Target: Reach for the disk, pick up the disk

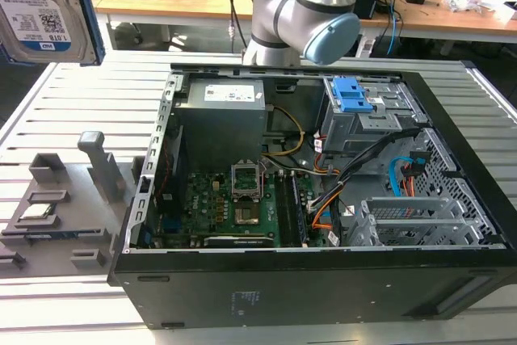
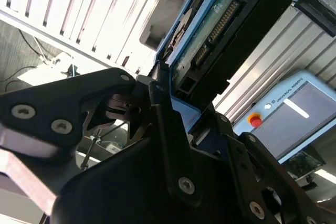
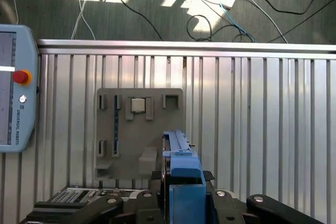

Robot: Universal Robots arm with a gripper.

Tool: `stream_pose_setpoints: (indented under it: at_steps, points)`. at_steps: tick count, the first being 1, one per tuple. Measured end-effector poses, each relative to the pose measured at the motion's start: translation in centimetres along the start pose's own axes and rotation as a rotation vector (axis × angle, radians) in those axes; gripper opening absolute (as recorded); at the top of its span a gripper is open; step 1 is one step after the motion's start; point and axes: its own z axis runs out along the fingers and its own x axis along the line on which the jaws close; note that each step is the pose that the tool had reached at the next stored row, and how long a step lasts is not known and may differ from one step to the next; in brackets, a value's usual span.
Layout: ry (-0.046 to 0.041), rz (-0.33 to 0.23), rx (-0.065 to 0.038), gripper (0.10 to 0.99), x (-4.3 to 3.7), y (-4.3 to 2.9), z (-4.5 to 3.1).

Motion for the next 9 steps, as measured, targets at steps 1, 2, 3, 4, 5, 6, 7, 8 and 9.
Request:
stream_pose_setpoints:
  at_steps: [1, 2, 3, 4, 5, 6, 7, 8, 9]
  points:
    - [0.0, 0.0, 0.0, 0.369, 0.0, -0.55, -0.03]
    - [0.0, 0.0, 0.0, 0.369, 0.0, -0.81, -0.04]
    - [0.0, 0.0, 0.0, 0.369, -0.01, -1.25, -0.06]
    - [0.0, 0.0, 0.0, 0.369, -0.01, -1.82, -0.09]
    - [0.0, 0.0, 0.0, 0.369, -0.02, -2.33, -0.12]
    - [0.0, 0.0, 0.0, 0.369, -0.03, -2.97, -0.15]
    - [0.0001, 0.0, 0.0, 0.369, -0.04, -3.38, -0.17]
    - [0.0, 0.0, 0.0, 0.369, -0.04, -4.02, -0.2]
    - [0.0, 0.0, 0.0, 0.369, -0.04, -4.28, -0.21]
